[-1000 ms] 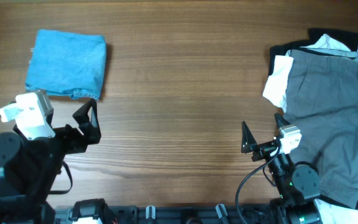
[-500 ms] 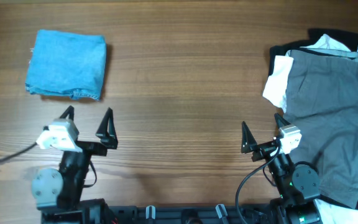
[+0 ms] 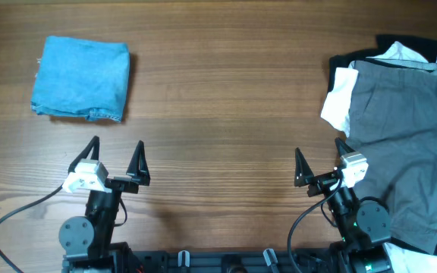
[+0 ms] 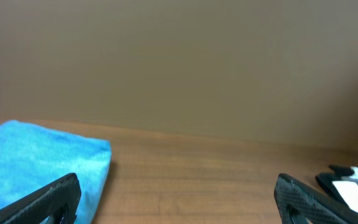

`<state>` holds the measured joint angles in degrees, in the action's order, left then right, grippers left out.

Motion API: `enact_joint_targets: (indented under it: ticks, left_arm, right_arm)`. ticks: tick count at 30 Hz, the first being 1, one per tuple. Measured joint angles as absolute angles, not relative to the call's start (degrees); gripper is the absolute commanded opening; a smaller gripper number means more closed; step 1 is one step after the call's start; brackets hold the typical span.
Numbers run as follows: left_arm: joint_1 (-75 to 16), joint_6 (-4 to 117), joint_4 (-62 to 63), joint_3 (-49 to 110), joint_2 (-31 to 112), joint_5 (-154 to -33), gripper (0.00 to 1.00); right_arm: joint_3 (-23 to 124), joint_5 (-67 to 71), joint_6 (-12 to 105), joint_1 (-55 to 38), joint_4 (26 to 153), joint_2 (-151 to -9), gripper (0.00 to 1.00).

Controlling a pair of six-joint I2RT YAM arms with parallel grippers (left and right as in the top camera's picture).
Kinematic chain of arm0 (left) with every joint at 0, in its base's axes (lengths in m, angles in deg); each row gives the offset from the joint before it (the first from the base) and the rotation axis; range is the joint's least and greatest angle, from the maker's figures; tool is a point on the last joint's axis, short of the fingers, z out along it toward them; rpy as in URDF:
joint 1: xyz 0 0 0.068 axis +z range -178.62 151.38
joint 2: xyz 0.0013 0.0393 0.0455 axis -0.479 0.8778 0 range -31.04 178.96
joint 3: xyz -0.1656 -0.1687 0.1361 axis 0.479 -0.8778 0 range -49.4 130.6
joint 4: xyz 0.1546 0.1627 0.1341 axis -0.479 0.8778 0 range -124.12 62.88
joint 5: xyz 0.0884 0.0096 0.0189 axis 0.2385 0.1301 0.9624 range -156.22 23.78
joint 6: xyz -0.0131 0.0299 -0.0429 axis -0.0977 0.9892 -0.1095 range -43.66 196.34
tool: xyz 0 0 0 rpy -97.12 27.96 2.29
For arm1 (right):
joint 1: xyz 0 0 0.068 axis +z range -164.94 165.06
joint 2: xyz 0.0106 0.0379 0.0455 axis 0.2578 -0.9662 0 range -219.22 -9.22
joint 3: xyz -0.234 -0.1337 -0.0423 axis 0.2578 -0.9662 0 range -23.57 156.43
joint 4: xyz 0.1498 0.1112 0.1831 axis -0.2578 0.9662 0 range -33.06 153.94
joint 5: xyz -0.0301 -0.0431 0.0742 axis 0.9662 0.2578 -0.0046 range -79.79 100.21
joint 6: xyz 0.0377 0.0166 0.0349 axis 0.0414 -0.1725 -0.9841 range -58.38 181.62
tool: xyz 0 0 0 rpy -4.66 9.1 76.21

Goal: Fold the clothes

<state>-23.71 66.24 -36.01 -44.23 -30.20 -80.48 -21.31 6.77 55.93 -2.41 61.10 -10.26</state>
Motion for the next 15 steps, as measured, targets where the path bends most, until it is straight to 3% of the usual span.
enact_joint_targets:
  ticks: [9, 15]
  left_arm:
    - [-23.71, 66.24, -38.94, -48.86, -30.26, -79.68, 1.0]
    - [-23.71, 66.21, -31.29, -48.95, -30.18, -79.33, 1.0]
  right_arm:
    - [-21.31, 6.77, 55.95, -2.41, 61.1, -10.26, 1.0]
    - [-21.31, 6.77, 55.95, -2.41, 61.1, -10.24, 1.0]
